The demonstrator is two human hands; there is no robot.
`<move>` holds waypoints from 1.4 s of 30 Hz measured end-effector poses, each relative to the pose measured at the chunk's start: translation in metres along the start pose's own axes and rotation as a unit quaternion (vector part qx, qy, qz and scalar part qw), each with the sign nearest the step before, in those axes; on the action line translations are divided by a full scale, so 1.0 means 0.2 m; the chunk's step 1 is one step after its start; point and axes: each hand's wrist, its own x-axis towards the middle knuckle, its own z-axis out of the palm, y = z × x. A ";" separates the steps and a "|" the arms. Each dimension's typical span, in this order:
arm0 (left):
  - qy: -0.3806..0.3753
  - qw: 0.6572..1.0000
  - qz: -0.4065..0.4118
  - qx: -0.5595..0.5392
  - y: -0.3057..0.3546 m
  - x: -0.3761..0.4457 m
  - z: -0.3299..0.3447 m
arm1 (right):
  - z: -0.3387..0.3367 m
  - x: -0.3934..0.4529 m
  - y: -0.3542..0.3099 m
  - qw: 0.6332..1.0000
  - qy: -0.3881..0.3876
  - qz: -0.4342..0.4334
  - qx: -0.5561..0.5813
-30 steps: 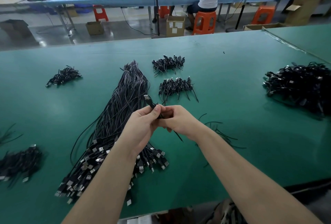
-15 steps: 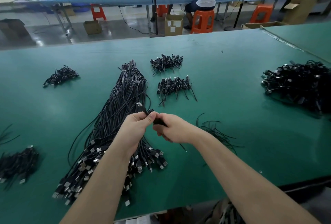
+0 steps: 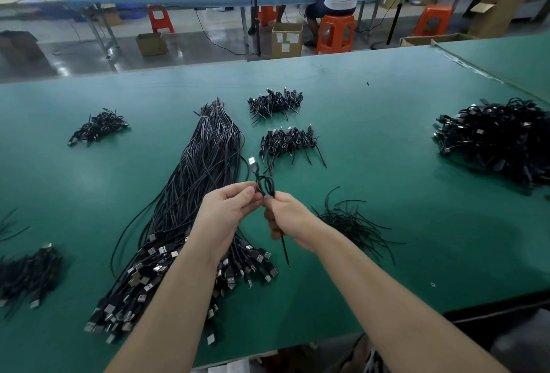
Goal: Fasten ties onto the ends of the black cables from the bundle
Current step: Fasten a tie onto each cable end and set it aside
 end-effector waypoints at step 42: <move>-0.056 0.954 0.003 0.294 -0.19 0.21 -0.05 | 0.05 0.05 0.24 0.998 -0.028 -0.003 0.059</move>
